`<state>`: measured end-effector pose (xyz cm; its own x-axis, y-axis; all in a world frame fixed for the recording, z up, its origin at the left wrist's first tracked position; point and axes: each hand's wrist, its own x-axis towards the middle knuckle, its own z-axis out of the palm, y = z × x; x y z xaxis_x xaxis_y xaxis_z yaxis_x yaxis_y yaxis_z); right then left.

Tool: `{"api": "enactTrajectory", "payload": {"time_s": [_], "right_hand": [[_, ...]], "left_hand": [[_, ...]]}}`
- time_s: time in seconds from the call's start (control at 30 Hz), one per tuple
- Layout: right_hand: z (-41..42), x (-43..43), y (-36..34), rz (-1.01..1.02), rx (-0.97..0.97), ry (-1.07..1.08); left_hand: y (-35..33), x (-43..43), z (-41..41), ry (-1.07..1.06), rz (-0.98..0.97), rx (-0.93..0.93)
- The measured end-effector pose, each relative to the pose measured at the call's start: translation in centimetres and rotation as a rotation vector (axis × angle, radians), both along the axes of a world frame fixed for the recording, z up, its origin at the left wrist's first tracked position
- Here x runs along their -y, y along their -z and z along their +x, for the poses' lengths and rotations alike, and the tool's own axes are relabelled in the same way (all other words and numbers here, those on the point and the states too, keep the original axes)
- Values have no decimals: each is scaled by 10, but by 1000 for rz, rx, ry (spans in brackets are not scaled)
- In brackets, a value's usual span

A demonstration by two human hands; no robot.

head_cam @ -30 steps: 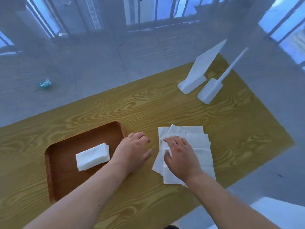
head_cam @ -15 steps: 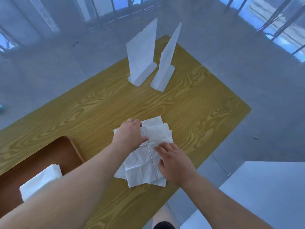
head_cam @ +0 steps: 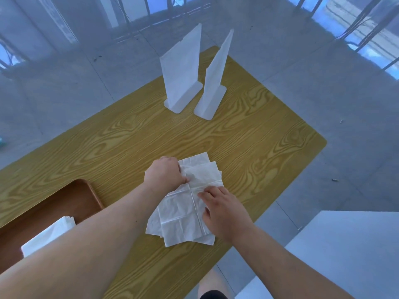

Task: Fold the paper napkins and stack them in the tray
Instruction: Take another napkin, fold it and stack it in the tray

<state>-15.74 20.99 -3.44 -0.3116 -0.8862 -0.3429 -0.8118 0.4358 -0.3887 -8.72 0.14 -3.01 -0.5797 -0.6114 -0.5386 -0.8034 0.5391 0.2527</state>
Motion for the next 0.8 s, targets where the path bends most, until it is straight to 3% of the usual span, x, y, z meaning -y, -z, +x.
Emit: {"api": "enactTrajectory", "payload": {"time_s": [0.63,0.73,0.8], "right_hand": [[-1,-1,1,-51,-8,-21],[-3,-5,0,-125,19,25],[-7,-8,-2,-218,45,192]], "left_hand": [[1,-3,-11,68,-18,-62],[-7,-2,-5,44,104,-174],[-21,1,4,-72,324,-249]]}}
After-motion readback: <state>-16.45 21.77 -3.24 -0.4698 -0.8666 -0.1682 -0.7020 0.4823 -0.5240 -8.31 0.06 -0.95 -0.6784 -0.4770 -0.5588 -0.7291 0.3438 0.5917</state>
